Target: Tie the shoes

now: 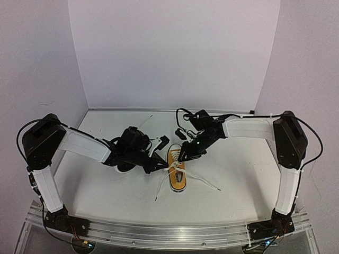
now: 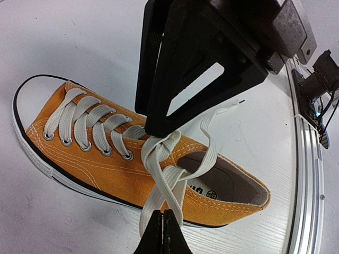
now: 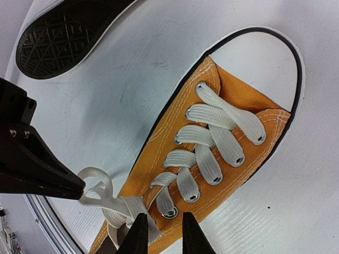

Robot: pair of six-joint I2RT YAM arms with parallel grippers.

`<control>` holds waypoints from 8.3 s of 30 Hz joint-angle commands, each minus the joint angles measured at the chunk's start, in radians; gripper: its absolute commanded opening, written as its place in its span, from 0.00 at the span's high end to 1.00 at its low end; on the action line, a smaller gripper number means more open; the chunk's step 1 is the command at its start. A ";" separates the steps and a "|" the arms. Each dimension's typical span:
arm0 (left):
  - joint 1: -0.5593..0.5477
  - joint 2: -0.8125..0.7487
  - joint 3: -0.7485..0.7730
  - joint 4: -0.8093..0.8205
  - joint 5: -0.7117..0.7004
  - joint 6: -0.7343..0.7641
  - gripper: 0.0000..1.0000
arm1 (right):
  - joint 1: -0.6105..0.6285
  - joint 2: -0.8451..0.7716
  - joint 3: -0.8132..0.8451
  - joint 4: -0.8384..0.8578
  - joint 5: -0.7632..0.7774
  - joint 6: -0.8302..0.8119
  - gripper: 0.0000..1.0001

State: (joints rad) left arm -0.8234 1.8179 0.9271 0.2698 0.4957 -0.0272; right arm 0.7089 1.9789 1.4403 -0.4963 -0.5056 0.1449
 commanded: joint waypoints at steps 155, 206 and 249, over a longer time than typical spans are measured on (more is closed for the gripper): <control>-0.189 0.022 0.169 -0.133 -0.388 0.797 1.00 | 0.011 -0.164 -0.208 0.237 -0.033 0.131 1.00; -0.192 0.016 0.177 -0.110 -0.411 0.724 1.00 | 0.011 -0.166 -0.210 0.240 -0.037 0.134 1.00; -0.182 0.129 0.118 0.060 -0.523 0.436 1.00 | 0.011 -0.185 -0.216 0.269 -0.059 0.171 1.00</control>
State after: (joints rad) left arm -1.0153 1.9461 1.0729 0.3376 -0.0019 0.4276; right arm 0.7009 1.8416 1.2149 -0.2635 -0.5308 0.3167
